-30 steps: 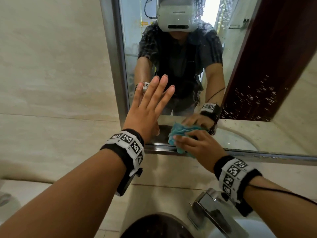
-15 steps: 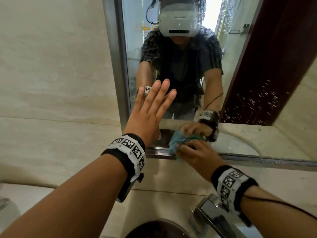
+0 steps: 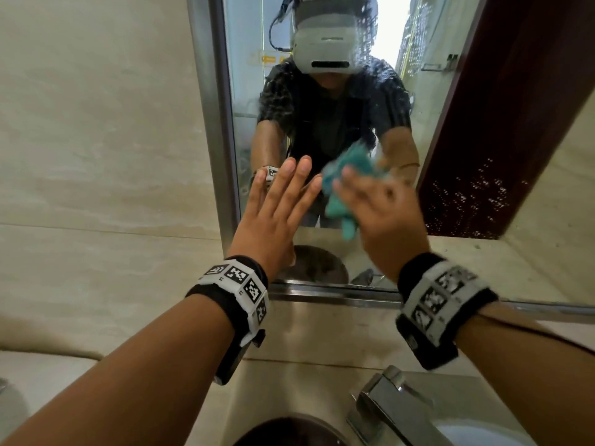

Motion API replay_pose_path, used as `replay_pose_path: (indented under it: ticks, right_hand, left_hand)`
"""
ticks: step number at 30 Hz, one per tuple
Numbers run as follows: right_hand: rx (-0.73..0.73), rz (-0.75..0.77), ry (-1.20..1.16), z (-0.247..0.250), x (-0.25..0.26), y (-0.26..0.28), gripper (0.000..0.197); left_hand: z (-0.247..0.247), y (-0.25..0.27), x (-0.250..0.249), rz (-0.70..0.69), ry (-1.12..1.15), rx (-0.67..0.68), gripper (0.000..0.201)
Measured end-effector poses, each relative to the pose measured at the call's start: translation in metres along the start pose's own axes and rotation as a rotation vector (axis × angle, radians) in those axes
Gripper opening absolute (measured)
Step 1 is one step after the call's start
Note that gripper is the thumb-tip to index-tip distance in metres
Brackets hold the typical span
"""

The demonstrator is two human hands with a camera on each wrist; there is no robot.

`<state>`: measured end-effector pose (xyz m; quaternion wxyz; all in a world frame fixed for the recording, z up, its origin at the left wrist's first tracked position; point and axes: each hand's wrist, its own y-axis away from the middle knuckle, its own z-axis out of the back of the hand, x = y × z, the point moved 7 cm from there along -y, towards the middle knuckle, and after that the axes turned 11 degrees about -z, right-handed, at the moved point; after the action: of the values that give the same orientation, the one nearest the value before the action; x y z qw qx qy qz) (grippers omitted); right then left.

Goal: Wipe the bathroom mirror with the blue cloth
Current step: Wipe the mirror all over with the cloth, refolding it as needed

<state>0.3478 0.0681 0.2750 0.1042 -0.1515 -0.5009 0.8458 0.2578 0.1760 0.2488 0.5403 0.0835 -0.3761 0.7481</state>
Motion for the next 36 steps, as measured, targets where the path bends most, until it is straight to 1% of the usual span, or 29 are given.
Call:
replay_pose_path:
  ticks: [2, 3, 4, 5, 6, 7, 8, 10, 12, 13, 15, 18, 20, 22, 23, 25, 27, 28, 30, 32, 34, 36]
  right_hand:
    - [0.203, 0.099, -0.051, -0.022, 0.007, 0.05, 0.033]
    - [0.268, 0.133, -0.076, -0.024, 0.008, 0.069, 0.041]
    - [0.302, 0.185, -0.045, -0.025, 0.01, 0.081, 0.052]
    - [0.339, 0.224, -0.006, -0.024, 0.01, 0.084, 0.059]
    - [0.352, 0.233, 0.009, -0.02, 0.008, 0.078, 0.06]
    - [0.329, 0.217, 0.015, -0.013, 0.003, 0.065, 0.057]
    - [0.266, 0.177, 0.014, -0.003, -0.002, 0.046, 0.053]
    - [0.135, -0.005, -0.111, 0.025, -0.023, 0.002, 0.042]
    - [0.011, -0.166, -0.225, 0.047, -0.045, -0.026, 0.035]
    - [-0.044, -0.178, -0.188, 0.052, -0.047, -0.031, 0.035]
    - [-0.086, -0.098, -0.086, 0.048, -0.043, -0.026, 0.035]
    - [-0.074, 0.017, 0.038, 0.018, -0.033, 0.012, 0.028]
    - [0.025, 0.09, 0.074, -0.004, -0.025, 0.048, 0.032]
    - [0.155, 0.109, 0.058, -0.016, -0.019, 0.075, 0.041]
    - [0.193, 0.107, 0.055, -0.017, -0.018, 0.082, 0.043]
    - [0.205, 0.14, 0.059, -0.013, -0.016, 0.077, 0.04]
    - [0.187, 0.185, 0.062, -0.005, -0.016, 0.059, 0.037]
    - [0.165, 0.175, 0.069, 0.001, -0.018, 0.047, 0.037]
    - [0.069, 0.088, 0.05, 0.018, -0.026, 0.022, 0.035]
    - [-0.013, 0.019, 0.022, 0.024, -0.03, 0.013, 0.035]
    - [0.018, 0.023, 0.053, 0.008, -0.028, 0.028, 0.041]
    - [0.126, 0.111, 0.063, -0.012, -0.021, 0.06, 0.05]
  left_hand:
    - [0.001, 0.0, -0.001, -0.004, -0.017, -0.008, 0.13]
    - [0.002, 0.0, -0.001, -0.004, -0.021, -0.014, 0.128]
    - [0.004, 0.001, -0.001, 0.001, -0.019, -0.022, 0.126]
    - [0.007, 0.002, -0.002, 0.012, -0.012, -0.035, 0.124]
    - [0.01, 0.003, -0.005, 0.019, -0.004, -0.054, 0.121]
    - [0.013, 0.005, -0.012, 0.007, -0.006, -0.072, 0.118]
    - [0.015, 0.006, -0.021, -0.021, -0.018, -0.076, 0.118]
    - [0.015, 0.005, -0.038, -0.066, -0.023, -0.055, 0.122]
    - [0.013, -0.003, -0.046, -0.037, 0.005, -0.062, 0.125]
    - [0.011, -0.007, -0.047, -0.006, 0.012, -0.074, 0.125]
    - [0.005, -0.012, -0.048, 0.043, 0.025, -0.1, 0.122]
    - [-0.003, -0.014, -0.051, 0.058, 0.013, -0.121, 0.12]
    - [-0.005, -0.014, -0.051, 0.056, -0.007, -0.118, 0.121]
    - [-0.005, -0.014, -0.049, 0.056, -0.018, -0.125, 0.118]
    - [-0.005, -0.013, -0.049, 0.058, -0.02, -0.124, 0.118]
    - [-0.006, -0.013, -0.048, 0.06, -0.026, -0.112, 0.121]
    - [-0.005, -0.014, -0.049, 0.06, -0.027, -0.097, 0.125]
    - [-0.004, -0.013, -0.049, 0.058, -0.02, -0.094, 0.126]
    - [-0.005, -0.014, -0.05, 0.059, -0.002, -0.097, 0.127]
    - [-0.006, -0.014, -0.049, 0.06, 0.005, -0.098, 0.126]
    - [-0.007, -0.014, -0.05, 0.06, -0.009, -0.094, 0.126]
    - [-0.007, -0.014, -0.049, 0.059, -0.019, -0.083, 0.125]
